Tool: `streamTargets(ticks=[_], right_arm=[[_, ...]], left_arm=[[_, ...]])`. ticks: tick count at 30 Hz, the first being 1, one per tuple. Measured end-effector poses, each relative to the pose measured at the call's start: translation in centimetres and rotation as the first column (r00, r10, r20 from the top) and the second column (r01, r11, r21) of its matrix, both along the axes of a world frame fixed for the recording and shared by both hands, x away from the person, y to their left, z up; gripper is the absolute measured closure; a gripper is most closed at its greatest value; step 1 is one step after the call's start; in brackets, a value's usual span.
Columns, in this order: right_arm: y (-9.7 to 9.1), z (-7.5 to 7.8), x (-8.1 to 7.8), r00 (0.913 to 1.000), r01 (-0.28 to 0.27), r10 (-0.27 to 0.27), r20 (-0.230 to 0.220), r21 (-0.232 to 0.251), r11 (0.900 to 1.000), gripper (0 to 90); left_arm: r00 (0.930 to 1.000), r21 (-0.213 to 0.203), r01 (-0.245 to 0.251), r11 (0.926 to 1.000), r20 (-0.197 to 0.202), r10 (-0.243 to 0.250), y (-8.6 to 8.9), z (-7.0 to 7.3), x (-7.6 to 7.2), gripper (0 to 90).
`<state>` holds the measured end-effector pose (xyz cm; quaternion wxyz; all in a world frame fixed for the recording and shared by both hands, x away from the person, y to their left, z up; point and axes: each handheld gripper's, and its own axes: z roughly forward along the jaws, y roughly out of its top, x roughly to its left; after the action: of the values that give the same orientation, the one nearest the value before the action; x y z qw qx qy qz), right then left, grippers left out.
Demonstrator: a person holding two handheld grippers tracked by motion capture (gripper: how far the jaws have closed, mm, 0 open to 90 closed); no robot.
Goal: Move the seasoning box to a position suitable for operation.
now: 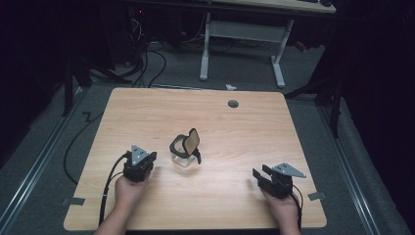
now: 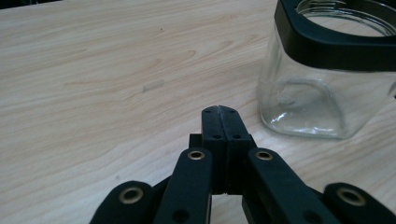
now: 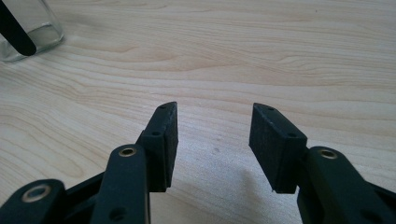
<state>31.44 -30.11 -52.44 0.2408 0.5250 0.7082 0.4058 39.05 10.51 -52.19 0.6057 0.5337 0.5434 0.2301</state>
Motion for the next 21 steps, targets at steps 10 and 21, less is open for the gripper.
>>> streamTargets(ticks=[10,21], right_arm=[[0.1,0.0,0.0,1.0,-0.007,0.007,0.002,0.002,1.0,52.2],[0.3,-0.1,0.0,0.9998,-0.019,0.019,-0.001,-0.001,0.9998,52.2]], left_arm=[[0.9993,-0.011,0.038,0.9992,0.008,-0.038,-2.1,0.3,1.8,90.0],[0.9972,0.005,0.074,0.9973,0.008,-0.074,-3.1,0.2,1.4,90.0]])
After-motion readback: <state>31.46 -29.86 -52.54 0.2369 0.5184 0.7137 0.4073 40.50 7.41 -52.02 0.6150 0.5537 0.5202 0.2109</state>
